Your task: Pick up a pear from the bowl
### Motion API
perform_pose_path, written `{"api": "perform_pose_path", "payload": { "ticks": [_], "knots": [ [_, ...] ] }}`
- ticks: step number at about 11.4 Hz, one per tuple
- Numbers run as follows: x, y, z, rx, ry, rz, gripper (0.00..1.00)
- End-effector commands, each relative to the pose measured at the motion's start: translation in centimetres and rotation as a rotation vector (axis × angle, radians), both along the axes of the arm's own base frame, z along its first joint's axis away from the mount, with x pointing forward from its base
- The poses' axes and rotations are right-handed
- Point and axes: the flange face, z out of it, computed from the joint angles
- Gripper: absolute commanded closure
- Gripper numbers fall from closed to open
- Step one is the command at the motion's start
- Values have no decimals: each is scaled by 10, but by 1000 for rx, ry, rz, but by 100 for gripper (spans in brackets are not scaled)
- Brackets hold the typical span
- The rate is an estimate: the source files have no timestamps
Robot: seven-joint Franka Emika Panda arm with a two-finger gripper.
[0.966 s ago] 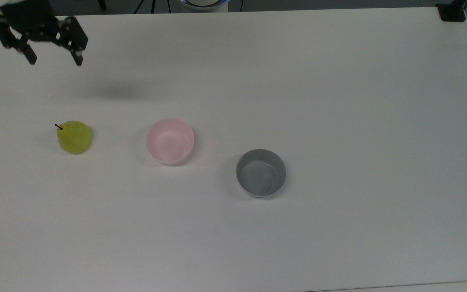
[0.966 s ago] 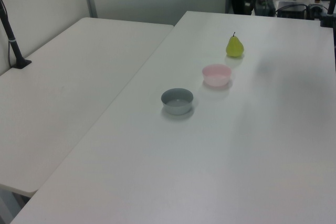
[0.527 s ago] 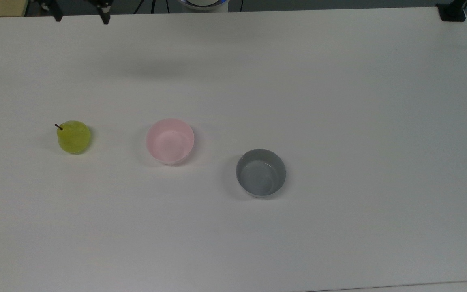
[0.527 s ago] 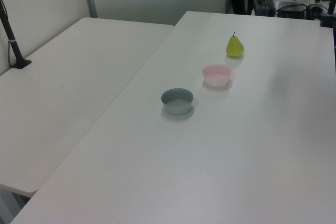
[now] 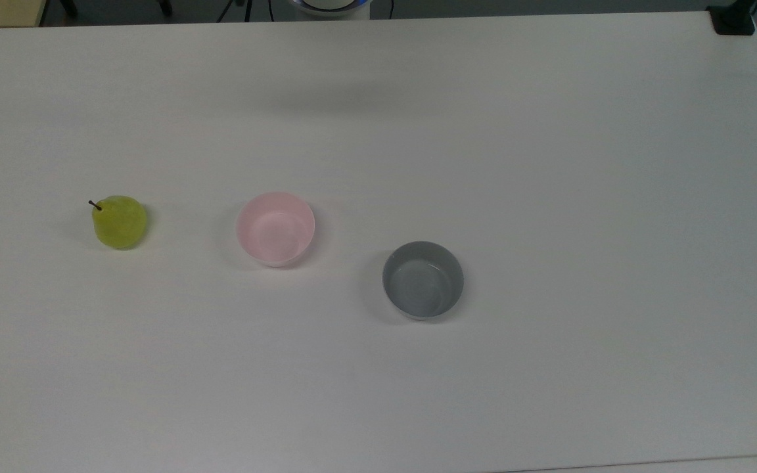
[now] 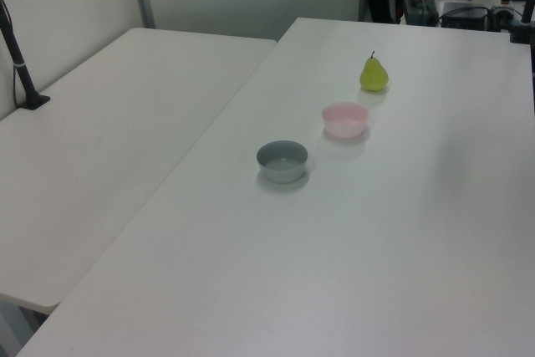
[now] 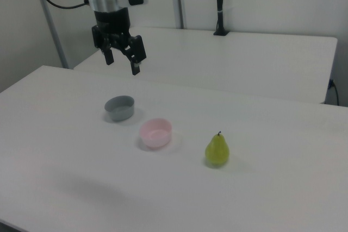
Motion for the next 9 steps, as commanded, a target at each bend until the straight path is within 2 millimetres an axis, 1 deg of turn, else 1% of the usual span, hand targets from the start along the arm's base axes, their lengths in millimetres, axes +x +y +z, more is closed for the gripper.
{"api": "perform_pose_path", "payload": {
  "ticks": [1,3,4,9],
  "knots": [
    [-5,13,-8,-6,14,83,0],
    [5,16,-8,-27,-38,115,0],
    [11,16,-11,-33,-53,120,0],
    [12,15,-11,-35,-55,120,0]
  ]
}}
